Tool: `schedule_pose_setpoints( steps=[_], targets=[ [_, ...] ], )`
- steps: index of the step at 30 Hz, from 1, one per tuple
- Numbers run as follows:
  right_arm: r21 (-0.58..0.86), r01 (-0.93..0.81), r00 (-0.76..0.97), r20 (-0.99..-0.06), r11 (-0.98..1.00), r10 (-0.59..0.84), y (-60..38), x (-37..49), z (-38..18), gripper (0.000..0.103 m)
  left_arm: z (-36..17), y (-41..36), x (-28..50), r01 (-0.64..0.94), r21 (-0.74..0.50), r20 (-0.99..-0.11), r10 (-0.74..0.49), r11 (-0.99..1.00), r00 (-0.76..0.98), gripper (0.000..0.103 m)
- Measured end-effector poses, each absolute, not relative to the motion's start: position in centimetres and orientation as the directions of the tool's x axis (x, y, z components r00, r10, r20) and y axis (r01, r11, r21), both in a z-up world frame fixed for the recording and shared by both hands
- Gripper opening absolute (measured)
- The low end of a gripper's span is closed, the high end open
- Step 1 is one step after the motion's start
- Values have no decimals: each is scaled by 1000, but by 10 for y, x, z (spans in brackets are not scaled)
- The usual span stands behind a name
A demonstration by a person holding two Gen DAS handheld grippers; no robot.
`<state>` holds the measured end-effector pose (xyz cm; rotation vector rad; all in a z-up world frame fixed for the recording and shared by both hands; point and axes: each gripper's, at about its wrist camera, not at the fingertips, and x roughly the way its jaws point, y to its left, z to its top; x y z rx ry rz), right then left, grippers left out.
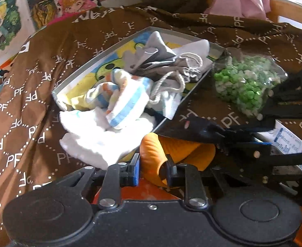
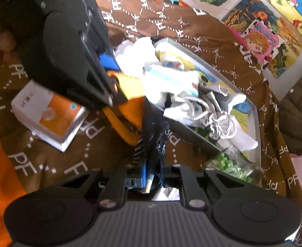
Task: Organize soft objects
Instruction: 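Grasp the orange rubber piece with the left tool while the right tool grasps the black sock, then carry the orange piece with the left tool while the right tool carries the black sock to the tray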
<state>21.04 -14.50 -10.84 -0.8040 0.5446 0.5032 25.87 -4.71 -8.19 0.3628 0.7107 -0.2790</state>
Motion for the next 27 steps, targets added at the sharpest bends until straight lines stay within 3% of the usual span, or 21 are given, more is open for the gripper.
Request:
schedule_pose_setpoints(
  steps=[3, 8, 12, 15, 17, 22, 27],
  targets=[
    [-521, -622, 734, -648, 584, 203, -144, 212, -113, 17, -81, -47, 259, 371, 226, -675, -130, 901, 727, 25],
    [-524, -636, 724, -660, 567, 202, -141, 209, -119, 32, -83, -48, 258, 374, 236, -673, -127, 897, 729, 25],
    [-527, -637, 723, -661, 563, 199, -139, 211, -123, 35, -84, -50, 257, 378, 251, -671, -122, 891, 732, 25],
    [-525, -637, 722, -662, 564, 200, -138, 213, -125, 31, -84, -51, 257, 380, 257, -671, -120, 888, 732, 25],
    [-529, -634, 726, -659, 564, 197, -138, 213, -124, 20, -84, -51, 257, 381, 259, -671, -119, 888, 732, 25],
    [-541, -619, 741, -643, 569, 194, -138, 213, -123, 10, -83, -51, 256, 377, 261, -666, -116, 889, 736, 25],
    [-574, -553, 795, -579, 604, 178, -142, 214, -114, 7, -74, -49, 254, 341, 288, -621, -96, 895, 778, 24]
  ],
)
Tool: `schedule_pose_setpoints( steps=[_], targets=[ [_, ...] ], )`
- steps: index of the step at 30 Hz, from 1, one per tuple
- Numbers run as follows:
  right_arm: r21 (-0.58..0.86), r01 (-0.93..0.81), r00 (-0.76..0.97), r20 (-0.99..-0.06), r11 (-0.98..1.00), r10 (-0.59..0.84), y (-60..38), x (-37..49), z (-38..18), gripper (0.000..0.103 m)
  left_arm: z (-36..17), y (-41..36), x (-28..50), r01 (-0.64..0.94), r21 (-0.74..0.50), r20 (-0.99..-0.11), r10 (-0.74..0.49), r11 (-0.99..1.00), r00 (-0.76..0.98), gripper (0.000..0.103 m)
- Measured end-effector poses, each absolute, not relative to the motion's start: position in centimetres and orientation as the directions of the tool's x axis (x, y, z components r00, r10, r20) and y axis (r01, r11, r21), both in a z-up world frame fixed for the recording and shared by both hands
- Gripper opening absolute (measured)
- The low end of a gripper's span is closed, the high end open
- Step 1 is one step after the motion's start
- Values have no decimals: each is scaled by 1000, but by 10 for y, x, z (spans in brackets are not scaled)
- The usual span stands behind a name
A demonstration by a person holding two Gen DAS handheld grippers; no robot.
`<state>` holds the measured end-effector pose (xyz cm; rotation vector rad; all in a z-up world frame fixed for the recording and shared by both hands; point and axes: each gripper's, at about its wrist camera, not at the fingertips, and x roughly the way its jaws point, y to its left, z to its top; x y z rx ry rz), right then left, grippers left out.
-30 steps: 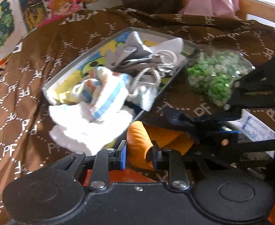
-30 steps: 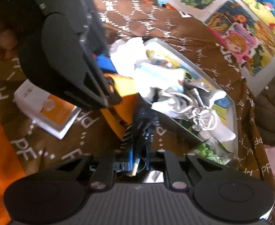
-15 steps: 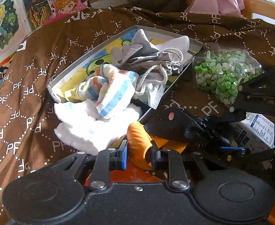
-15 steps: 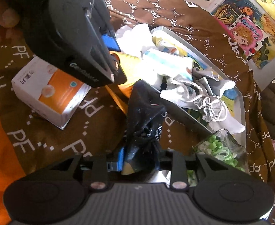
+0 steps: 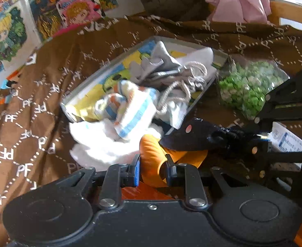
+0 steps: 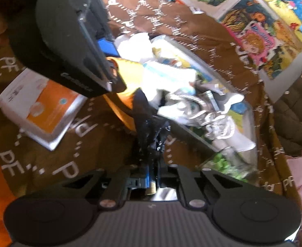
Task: Organize soft objects
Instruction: 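Carry the orange piece with the left tool while the right tool carries the black sock to the tray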
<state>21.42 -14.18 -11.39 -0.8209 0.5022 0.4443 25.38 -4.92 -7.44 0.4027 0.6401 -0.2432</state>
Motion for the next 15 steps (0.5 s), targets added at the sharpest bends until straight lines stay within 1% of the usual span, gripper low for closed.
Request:
schedule_pose_setpoints(
  steps=[10, 15],
  targets=[
    [-623, -422, 886, -437, 659, 154, -152, 219, -94, 5, -55, -46, 250, 283, 328, -534, -71, 901, 843, 24],
    [-624, -317, 938, -320, 714, 136, -163, 226, -71, 5, -39, -42, 255, 238, 323, -472, -62, 916, 880, 24]
  ],
)
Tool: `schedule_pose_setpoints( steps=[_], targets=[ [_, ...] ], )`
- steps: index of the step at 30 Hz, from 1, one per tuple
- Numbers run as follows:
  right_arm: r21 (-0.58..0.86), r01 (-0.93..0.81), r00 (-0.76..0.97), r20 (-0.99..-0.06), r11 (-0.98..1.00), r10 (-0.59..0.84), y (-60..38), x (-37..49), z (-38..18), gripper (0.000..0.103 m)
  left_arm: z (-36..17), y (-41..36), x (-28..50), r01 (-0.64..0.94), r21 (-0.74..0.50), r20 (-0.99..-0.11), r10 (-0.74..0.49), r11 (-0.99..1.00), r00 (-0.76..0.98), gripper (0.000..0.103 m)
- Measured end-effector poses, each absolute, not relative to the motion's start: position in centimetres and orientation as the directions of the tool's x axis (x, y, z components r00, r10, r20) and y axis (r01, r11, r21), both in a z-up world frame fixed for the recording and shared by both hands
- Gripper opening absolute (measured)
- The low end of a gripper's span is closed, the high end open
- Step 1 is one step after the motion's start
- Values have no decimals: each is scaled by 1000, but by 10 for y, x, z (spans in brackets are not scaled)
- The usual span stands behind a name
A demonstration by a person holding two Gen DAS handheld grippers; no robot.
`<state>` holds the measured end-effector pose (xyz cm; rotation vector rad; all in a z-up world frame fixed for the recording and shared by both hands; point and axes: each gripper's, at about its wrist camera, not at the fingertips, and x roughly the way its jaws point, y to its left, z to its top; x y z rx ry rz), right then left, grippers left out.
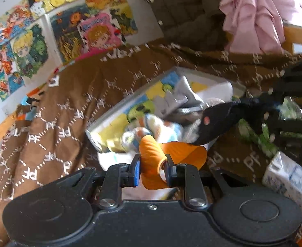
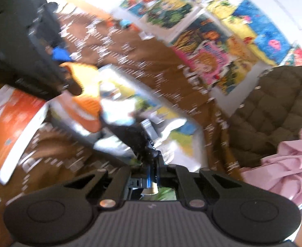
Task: Organize soft objects
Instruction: 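Carry the orange piece with the left tool while the right tool carries the black sock to the tray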
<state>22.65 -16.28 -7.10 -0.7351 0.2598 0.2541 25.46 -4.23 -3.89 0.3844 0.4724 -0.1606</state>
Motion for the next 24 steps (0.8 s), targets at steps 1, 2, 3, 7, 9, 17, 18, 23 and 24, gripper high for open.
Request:
schedule_pose_setpoints(
  steps=[1, 2, 3, 7, 9, 17, 18, 23, 24],
  targets=[
    [-617, -298, 945, -297, 728, 135, -165, 229, -65, 5, -35, -42, 258, 224, 322, -455, -57, 920, 889, 24],
    [-606, -283, 951, -276, 743, 137, -168, 233, -57, 5, -31, -43, 263, 214, 322, -442, -54, 922, 896, 24],
    [-597, -271, 957, -256, 755, 141, -170, 239, -50, 5, -27, -45, 269, 202, 322, -428, -49, 925, 902, 24],
    [-554, -233, 967, -220, 799, 130, -183, 271, -31, 5, -13, -60, 302, 173, 310, -382, -44, 935, 923, 25],
    [-522, -238, 963, -237, 819, 128, -192, 290, -28, 5, -10, -71, 325, 163, 301, -369, -43, 940, 928, 25],
    [-368, -250, 950, -271, 896, 154, -214, 352, -21, 6, -15, -112, 404, 158, 329, -376, -24, 931, 926, 25],
    [-314, -254, 944, -285, 915, 164, -220, 360, -20, 6, -18, -115, 409, 161, 338, -375, -24, 927, 927, 25],
    [-117, -250, 899, -398, 961, 185, -250, 397, -29, 6, -33, -126, 430, 181, 338, -406, -30, 923, 913, 26],
    [-89, -245, 888, -419, 966, 187, -254, 403, -30, 6, -37, -127, 432, 185, 332, -416, -32, 925, 909, 26]
  ],
)
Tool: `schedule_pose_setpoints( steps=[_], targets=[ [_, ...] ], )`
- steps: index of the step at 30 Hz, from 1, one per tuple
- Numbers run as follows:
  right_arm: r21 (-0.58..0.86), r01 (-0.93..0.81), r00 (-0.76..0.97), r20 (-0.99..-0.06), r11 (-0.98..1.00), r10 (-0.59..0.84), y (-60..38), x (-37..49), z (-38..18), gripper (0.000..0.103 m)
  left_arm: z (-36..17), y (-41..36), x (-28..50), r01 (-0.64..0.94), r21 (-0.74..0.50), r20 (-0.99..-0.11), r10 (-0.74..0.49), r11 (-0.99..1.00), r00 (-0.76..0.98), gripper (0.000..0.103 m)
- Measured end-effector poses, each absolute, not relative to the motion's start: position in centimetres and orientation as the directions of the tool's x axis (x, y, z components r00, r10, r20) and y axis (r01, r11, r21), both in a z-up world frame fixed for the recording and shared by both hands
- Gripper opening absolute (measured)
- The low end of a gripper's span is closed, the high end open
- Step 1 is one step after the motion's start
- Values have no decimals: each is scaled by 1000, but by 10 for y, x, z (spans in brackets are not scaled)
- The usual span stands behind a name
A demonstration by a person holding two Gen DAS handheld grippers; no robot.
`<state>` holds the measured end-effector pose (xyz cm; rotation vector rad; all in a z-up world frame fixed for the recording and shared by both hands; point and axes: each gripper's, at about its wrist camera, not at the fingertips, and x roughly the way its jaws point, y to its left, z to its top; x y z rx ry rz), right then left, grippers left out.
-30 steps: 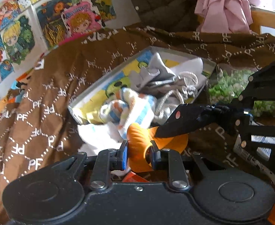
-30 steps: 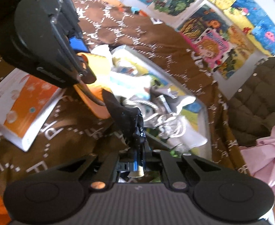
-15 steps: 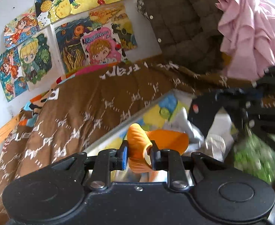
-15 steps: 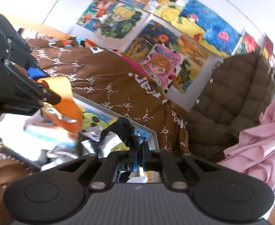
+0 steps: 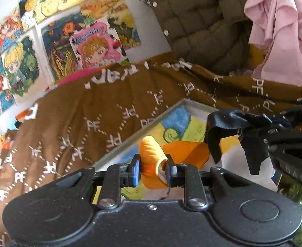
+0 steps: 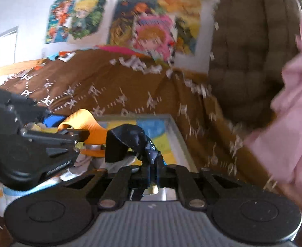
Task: Organize soft objects
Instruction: 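Carry the orange piece with the left tool while the right tool carries the black sock to the tray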
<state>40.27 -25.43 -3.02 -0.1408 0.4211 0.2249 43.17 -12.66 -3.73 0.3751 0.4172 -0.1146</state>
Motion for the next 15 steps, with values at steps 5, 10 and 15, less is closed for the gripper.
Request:
schedule_pose_setpoints(
  steps=[5, 10, 15],
  targets=[
    [62, -218, 849, -480, 974, 220, -277, 415, -33, 6, -49, -125, 438, 181, 253, -468, -44, 950, 883, 27],
    [76, -187, 842, -501, 979, 200, -279, 418, -39, 12, -47, -119, 437, 180, 198, -497, -60, 964, 866, 33],
    [87, -149, 845, -506, 985, 173, -277, 414, -42, 51, -45, -112, 433, 152, 123, -545, -61, 981, 836, 40]
  ],
)
